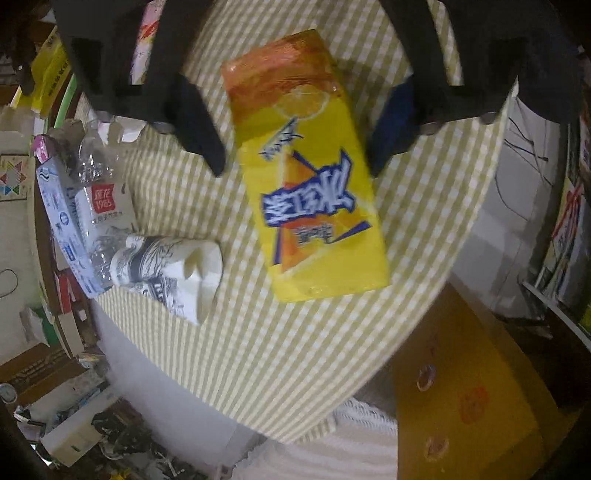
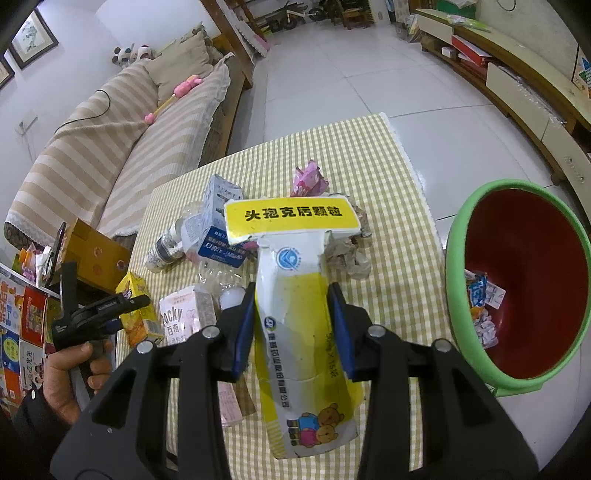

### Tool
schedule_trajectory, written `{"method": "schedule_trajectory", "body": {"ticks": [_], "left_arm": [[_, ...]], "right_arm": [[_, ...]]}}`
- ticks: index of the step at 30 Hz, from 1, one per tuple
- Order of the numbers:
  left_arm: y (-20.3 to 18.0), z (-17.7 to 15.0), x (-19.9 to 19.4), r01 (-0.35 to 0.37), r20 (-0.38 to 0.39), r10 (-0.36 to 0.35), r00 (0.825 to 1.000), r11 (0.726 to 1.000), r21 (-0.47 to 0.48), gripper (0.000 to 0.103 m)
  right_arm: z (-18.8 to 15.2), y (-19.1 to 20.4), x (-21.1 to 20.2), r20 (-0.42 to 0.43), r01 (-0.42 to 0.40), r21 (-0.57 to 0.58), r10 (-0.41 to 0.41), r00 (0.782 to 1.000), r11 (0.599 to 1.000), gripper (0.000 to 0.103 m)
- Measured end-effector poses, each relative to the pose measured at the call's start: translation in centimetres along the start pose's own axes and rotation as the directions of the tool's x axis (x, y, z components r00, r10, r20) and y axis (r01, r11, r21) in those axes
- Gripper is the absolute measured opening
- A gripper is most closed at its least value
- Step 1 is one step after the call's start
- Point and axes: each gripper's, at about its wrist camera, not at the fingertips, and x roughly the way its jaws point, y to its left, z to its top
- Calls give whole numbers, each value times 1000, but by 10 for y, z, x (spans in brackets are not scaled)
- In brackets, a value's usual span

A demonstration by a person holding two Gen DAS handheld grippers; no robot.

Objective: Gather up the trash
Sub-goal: 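Carry the tea carton and yellow-white packet in both tools over the red bucket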

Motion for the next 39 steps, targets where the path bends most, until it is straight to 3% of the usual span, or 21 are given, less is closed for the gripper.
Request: {"method": "schedule_trajectory", "body": {"ticks": [9,17,24,32,39], "left_arm": [[-8,-5,-12,22,34,-26,999,995,94,64],[-48,-12,-67,3,163,-39,986,976,219,64],[-82,-18,-111,49,210,-117,971,951,307,64],[-130,-37,-133,178,137,-257,957,888,424,64],[-194,-59,-132,303,33,-377,926,791,532,64]], "right_arm": [[-3,-2,-3,8,-6,7,6,1000,1000,37],[-5,-2,-13,31,-24,18,23,999,1000,37],[-5,-9,-25,63,-41,37,38,997,998,37],[-2,-43,-45,112,-26,95,16,994,995,37],[-2,-90,-71,167,4,178,-35,985,984,37]]}}
